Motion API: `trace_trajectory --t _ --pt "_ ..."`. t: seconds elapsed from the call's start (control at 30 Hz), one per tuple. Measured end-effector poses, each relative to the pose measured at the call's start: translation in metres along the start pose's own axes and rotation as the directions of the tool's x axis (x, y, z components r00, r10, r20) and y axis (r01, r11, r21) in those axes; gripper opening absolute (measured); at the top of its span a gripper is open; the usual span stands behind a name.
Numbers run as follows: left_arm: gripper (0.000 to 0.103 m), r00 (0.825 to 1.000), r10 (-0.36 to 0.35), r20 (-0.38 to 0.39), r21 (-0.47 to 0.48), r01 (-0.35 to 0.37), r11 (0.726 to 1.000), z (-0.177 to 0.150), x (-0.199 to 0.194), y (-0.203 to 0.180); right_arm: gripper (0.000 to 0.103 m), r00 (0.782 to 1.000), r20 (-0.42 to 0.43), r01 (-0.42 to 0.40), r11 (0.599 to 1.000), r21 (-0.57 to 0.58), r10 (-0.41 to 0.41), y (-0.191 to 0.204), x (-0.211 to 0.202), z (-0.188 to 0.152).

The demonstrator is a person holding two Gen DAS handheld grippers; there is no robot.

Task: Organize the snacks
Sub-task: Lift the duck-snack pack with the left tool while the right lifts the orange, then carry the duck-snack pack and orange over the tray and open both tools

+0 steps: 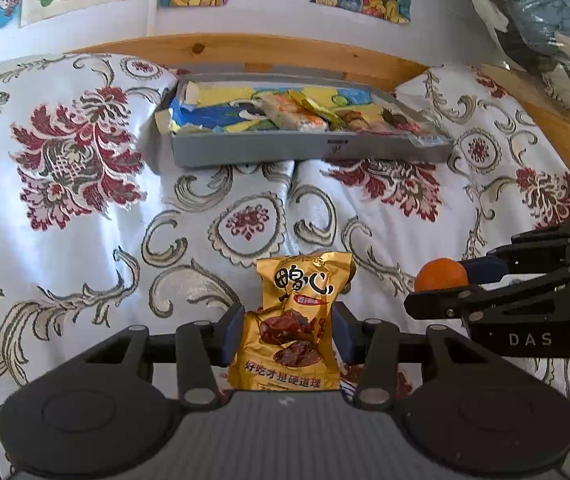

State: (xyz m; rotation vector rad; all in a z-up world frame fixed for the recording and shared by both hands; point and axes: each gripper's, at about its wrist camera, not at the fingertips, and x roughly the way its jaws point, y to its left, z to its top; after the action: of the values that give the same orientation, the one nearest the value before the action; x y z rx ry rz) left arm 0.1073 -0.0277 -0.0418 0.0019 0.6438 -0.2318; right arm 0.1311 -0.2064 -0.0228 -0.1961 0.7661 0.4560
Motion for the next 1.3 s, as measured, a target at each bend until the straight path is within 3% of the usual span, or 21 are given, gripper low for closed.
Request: trace_trajectory --t 0.37,0.8,1.07,1.2,1.3 --pt "0.05 0.996 0.019 0.09 -0.046 -0.015 0.999 0.008 -0.011 0.004 0.037 0.993 0.119 0.021 0.999 -0.041 -0.016 0.005 -0.013 0.005" --pt "0.05 0.984 0.048 0.173 -0.088 -0.033 0.996 0.031 -0.021 0.011 0.037 0.984 0.176 0.037 0.998 -0.05 -0.028 0.003 -0.016 0.011" --pt "0.05 0.967 0.098 0.237 -0.075 -0.083 0.994 0.09 0.0 0.015 0.037 0.941 0.336 0.053 0.999 0.003 -0.051 -0.021 -0.006 0.045" --pt "0.05 0.965 0.125 0.231 -0.08 -0.109 0.991 0.118 0.028 0.021 0.037 0.909 0.408 0.077 0.997 0.033 -0.084 -0.036 0.007 0.066" --pt "0.05 0.965 0.148 0.218 -0.104 -0.128 0.986 0.134 0.05 0.027 0.037 0.898 0.429 0.082 0.995 0.063 -0.102 -0.049 0.02 0.078"
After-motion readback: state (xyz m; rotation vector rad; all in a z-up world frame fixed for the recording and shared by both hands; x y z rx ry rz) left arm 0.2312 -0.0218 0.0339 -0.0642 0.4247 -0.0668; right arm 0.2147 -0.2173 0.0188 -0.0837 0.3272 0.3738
